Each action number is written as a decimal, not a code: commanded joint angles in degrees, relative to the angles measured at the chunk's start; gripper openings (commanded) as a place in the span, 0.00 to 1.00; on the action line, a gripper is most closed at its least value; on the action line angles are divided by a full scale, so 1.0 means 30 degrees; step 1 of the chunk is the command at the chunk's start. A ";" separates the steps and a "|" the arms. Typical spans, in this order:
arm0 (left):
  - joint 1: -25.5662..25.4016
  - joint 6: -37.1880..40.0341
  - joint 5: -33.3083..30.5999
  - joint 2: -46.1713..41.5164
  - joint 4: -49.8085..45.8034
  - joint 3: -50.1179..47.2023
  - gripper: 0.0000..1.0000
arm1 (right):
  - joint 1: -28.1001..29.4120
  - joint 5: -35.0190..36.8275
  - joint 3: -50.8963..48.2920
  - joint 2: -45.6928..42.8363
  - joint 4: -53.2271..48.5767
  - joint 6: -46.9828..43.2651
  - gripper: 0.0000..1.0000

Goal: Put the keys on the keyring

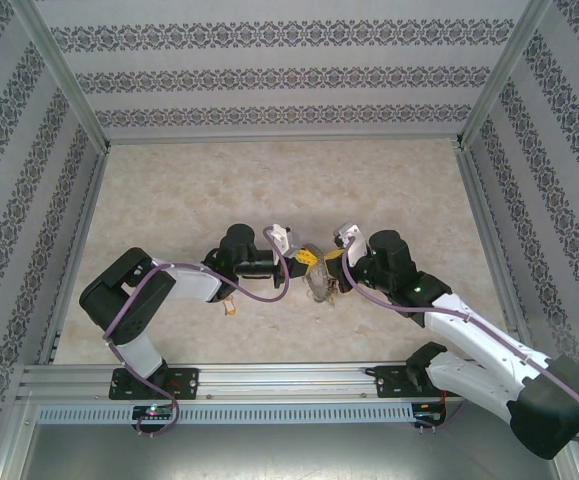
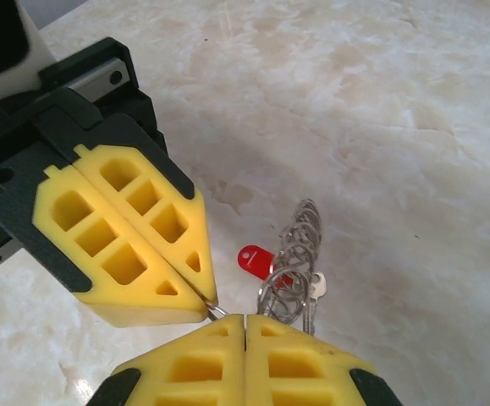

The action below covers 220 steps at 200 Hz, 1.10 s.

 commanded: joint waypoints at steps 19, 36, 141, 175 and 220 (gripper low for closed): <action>-0.0187 -0.0286 -0.0471 0.0355 0.0568 -0.0435 0.00 | 0.0205 -0.0373 0.0921 -0.0590 -0.0076 -0.0375 0.00; -0.0188 -0.0280 -0.0580 0.0330 0.0527 -0.0467 0.00 | 0.0330 -0.0397 0.1126 -0.0489 -0.0159 -0.0510 0.00; -0.0215 0.1301 0.0269 -0.0733 -0.2605 0.0318 0.23 | 0.1035 -0.0334 0.1809 0.0015 -0.0611 -0.1125 0.00; -0.0216 0.1645 0.0349 -0.1016 -0.3236 0.0641 0.24 | 0.1145 -0.0383 0.1868 0.0152 -0.0559 -0.1165 0.00; -0.0332 0.2273 0.0679 -0.1419 -0.4233 0.1006 0.25 | 0.1203 -0.0360 0.1941 0.0257 -0.0536 -0.1176 0.00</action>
